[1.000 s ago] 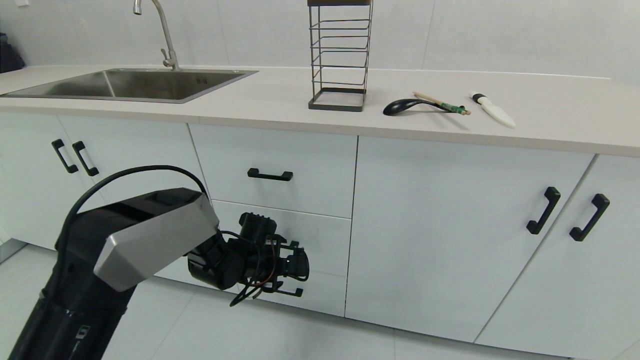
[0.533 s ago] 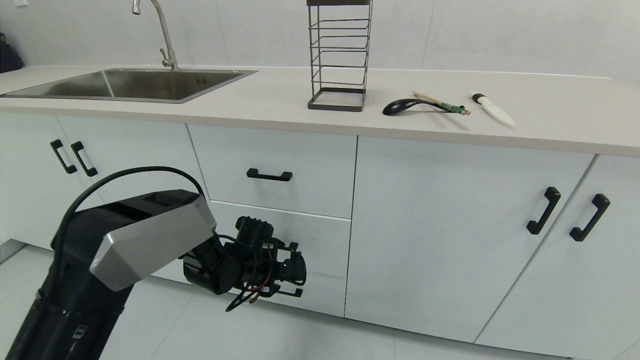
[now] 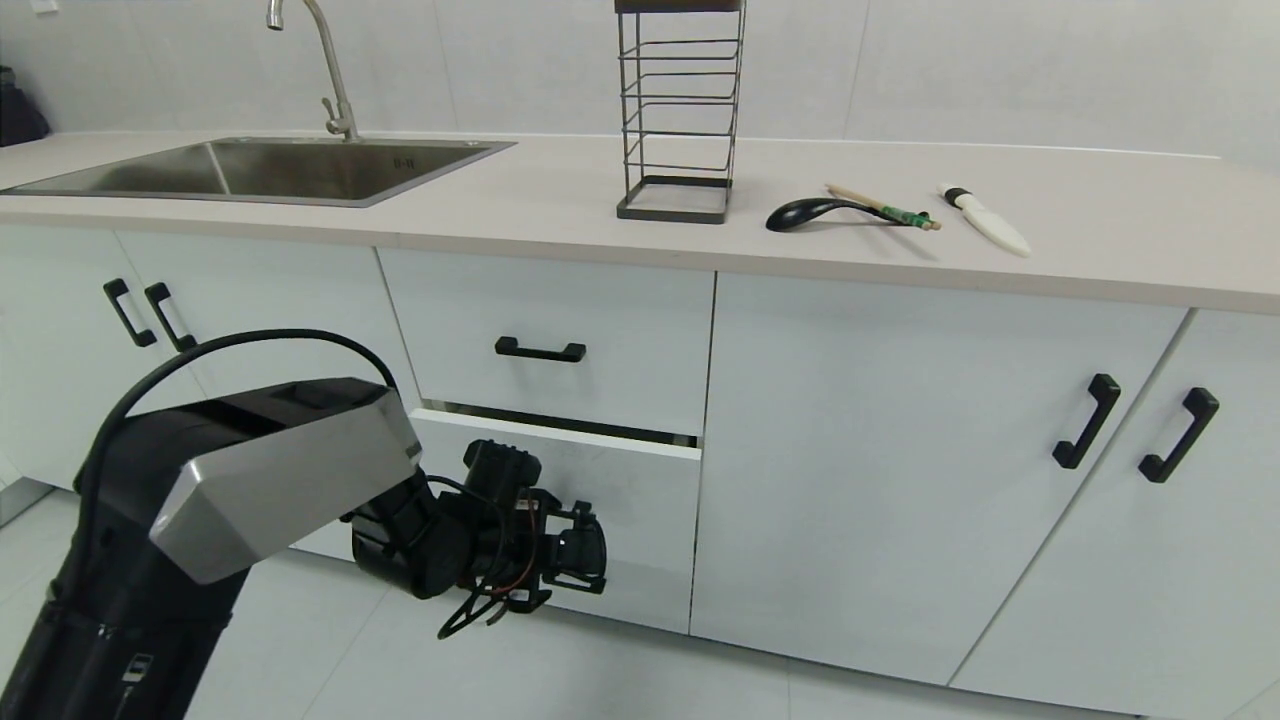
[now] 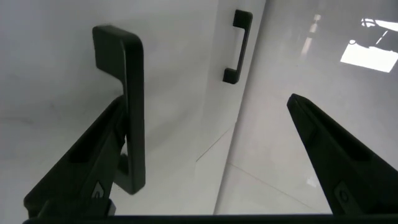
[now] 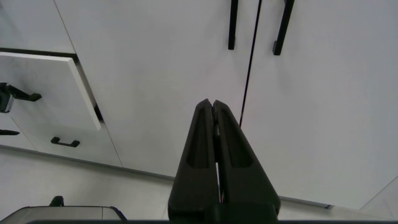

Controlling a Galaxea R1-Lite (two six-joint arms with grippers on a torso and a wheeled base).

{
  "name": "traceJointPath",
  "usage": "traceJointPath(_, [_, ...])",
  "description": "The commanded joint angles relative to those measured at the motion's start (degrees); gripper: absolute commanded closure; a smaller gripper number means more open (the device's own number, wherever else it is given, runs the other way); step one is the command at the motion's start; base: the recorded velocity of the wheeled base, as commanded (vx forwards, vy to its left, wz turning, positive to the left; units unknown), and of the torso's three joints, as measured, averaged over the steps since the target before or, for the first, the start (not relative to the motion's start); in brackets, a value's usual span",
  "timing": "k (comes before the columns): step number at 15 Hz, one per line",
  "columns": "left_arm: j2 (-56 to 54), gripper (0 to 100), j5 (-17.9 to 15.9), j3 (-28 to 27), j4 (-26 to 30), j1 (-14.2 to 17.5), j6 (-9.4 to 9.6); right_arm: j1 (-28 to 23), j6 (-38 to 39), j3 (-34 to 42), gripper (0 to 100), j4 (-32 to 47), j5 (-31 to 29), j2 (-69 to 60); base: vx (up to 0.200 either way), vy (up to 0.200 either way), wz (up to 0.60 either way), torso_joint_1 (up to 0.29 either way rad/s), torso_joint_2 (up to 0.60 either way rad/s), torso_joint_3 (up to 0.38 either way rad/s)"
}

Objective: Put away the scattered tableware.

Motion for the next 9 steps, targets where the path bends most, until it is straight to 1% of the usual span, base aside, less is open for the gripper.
traceJointPath(1, [-3.9,0,0.0,3.3,-0.4,-0.1,-0.31,0.0,0.0,0.0,100,0.0,0.0,0.1,0.0,0.0,0.0,0.0,0.0,0.0])
traceJointPath(4, [-9.2,0,-0.4,8.0,-0.6,-0.6,-0.57,0.0,0.0,0.0,100,0.0,0.0,0.1,0.0,0.0,0.0,0.0,0.0,0.0])
traceJointPath(5, [-13.5,0,-0.5,11.3,-0.6,-1.1,-1.19,0.0,0.0,0.0,100,0.0,0.0,0.1,0.0,0.0,0.0,0.0,0.0,0.0])
traceJointPath(6, [-20.3,0,-0.5,16.0,-0.6,-1.9,-2.77,0.0,0.0,0.0,100,0.0,0.0,0.1,0.0,0.0,0.0,0.0,0.0,0.0])
traceJointPath(7, [-24.1,0,-0.5,17.4,-0.6,-2.1,-4.18,0.0,0.0,0.0,100,0.0,0.0,0.1,0.0,0.0,0.0,0.0,0.0,0.0])
traceJointPath(8, [-27.1,0,-0.5,17.4,-0.5,-2.1,-5.14,0.0,0.0,0.0,100,0.0,0.0,0.1,0.0,0.0,0.0,0.0,0.0,0.0])
traceJointPath(9, [-28.9,0,-0.5,17.3,-0.4,-2.2,-5.67,0.0,0.0,0.0,100,0.0,0.0,0.1,0.0,0.0,0.0,0.0,0.0,0.0])
